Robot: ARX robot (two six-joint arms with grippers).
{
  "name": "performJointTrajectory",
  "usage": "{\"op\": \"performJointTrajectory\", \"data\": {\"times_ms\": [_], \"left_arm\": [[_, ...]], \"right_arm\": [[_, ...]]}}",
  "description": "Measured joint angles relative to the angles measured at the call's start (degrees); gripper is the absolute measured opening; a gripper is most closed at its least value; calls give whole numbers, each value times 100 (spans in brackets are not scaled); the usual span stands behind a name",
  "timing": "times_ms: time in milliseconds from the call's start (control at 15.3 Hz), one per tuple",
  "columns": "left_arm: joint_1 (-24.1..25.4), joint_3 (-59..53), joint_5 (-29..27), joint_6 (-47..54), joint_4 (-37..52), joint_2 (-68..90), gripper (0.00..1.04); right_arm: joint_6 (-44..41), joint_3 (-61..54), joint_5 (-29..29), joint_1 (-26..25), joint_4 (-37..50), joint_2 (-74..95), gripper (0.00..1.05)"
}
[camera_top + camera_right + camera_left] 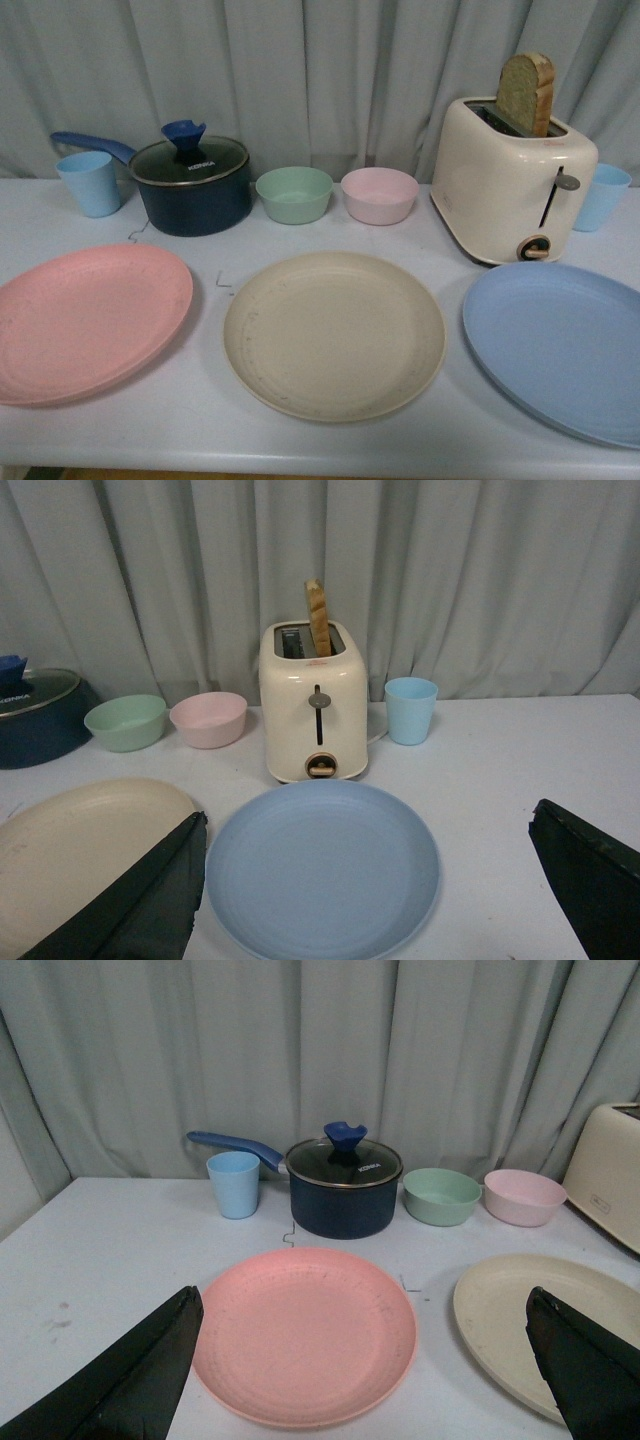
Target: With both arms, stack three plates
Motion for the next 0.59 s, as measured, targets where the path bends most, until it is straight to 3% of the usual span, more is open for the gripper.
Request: {"op": "performJointTrajectory", "data": {"times_ms": [590], "left_arm": [[0, 0, 0, 0, 0, 0, 98]], "right_arm": [[2, 0, 0, 0, 0, 0, 98]]}}
